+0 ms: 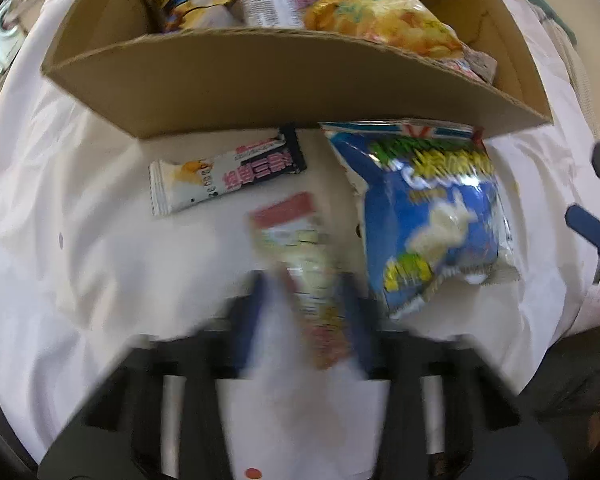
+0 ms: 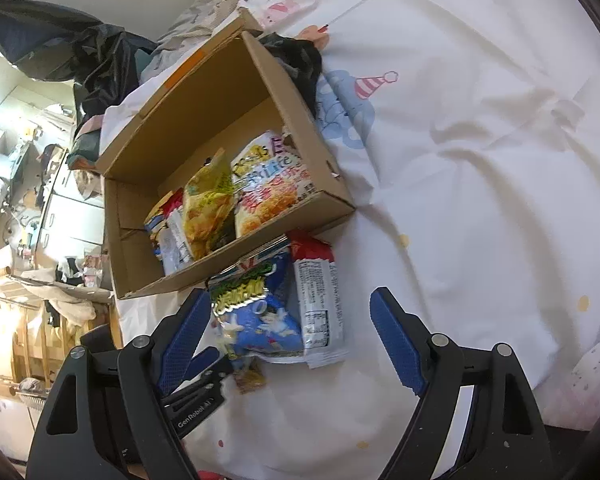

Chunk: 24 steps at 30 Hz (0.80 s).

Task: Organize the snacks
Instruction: 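Grasp pink bear-print packet with left tool while right tool grasps red-white bar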

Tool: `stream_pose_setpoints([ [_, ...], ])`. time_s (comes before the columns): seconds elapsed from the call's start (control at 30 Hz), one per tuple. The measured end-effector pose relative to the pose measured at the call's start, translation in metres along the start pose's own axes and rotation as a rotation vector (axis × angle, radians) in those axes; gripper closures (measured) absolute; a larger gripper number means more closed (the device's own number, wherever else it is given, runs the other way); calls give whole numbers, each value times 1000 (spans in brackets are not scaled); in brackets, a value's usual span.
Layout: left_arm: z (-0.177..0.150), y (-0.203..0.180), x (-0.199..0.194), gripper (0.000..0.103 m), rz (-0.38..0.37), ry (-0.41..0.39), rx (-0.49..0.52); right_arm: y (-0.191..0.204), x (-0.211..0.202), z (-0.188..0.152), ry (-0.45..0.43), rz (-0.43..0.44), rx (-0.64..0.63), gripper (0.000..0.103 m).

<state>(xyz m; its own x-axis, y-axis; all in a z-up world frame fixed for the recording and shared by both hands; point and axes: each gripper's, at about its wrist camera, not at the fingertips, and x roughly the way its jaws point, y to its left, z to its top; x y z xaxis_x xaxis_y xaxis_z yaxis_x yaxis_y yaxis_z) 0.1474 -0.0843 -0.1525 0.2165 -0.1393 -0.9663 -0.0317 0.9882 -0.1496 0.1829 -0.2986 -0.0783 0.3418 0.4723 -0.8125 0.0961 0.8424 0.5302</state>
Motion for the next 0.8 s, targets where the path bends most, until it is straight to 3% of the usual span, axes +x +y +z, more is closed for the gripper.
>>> stream_pose_setpoints([
  [0.1, -2, 4, -6, 98, 9, 11, 2, -7, 9, 1, 32, -67, 13, 20],
  [0.23, -8, 22, -5, 98, 32, 48, -41, -14, 33, -1, 129, -110, 29, 38],
  [0.33, -9, 32, -2, 98, -39, 76, -101, -4, 50, -2, 165, -157, -24, 42],
  [0.43, -7, 33, -11, 97, -76, 44, -125, 6, 61, -1, 171, -212, -75, 50],
  [0.47, -4, 30, -15, 95, -84, 22, -117, 8, 64, -2, 178, -233, -87, 53],
  [0.57, -2, 22, -18, 67, -87, 2, -85, 11, 68, -5, 193, -268, -120, 71],
  [0.8, 8, 4, 8, 68, -25, 24, -25, 1, 56, -3, 162, -274, -108, 77],
])
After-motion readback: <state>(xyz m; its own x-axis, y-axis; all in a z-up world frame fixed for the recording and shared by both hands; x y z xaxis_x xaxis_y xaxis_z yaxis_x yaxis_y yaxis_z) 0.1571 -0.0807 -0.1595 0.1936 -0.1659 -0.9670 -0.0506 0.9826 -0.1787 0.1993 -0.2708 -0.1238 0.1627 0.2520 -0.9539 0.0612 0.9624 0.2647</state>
